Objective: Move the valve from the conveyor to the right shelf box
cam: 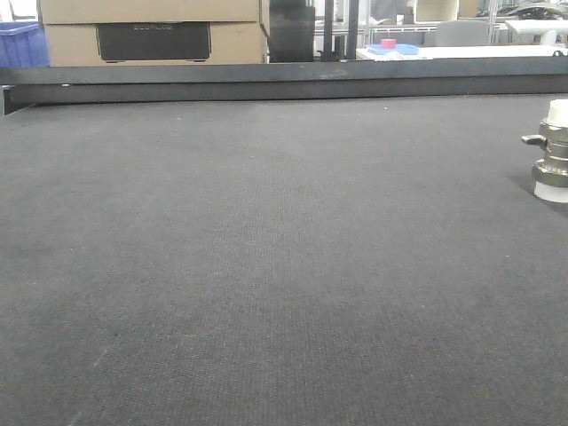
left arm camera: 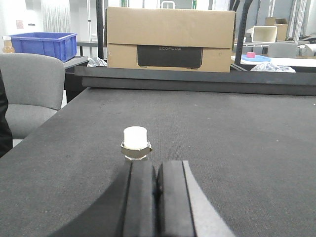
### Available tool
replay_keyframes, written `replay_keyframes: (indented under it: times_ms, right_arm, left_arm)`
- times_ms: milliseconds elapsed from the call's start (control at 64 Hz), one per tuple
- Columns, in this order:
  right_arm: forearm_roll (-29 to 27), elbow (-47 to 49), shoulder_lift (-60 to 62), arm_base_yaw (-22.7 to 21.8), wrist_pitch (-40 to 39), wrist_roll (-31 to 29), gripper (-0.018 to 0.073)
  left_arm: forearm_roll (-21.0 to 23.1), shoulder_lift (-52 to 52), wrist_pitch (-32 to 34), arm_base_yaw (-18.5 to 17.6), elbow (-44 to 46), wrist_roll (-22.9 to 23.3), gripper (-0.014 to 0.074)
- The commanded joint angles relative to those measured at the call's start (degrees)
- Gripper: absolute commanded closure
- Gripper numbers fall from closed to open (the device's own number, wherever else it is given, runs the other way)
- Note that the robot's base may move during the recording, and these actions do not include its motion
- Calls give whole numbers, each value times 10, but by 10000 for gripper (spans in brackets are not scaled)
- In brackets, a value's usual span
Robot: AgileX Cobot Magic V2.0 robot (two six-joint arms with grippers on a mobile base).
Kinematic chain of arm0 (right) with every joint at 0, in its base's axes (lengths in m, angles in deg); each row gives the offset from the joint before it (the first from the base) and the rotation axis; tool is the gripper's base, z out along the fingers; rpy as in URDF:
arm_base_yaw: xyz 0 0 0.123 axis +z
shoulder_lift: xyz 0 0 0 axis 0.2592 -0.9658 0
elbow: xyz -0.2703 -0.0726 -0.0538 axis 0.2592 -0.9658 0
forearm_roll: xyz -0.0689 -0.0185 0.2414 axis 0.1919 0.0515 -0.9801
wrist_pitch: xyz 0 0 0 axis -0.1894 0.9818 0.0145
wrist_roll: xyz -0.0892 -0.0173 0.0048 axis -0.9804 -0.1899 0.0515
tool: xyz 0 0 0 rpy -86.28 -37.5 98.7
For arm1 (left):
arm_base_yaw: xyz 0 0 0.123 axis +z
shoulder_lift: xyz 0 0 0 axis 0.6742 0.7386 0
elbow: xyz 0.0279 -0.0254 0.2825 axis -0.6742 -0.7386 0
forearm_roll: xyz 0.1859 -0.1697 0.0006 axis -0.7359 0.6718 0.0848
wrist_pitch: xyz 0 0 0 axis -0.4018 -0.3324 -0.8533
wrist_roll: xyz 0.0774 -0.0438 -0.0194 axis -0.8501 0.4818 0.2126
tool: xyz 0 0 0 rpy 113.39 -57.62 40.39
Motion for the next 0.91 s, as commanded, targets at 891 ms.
replay_keyframes:
  times_ms: [891]
  right_arm:
    - [0, 0, 2, 0, -96, 1, 713]
  left_arm:
    - [33, -2, 123, -1, 2, -1, 708]
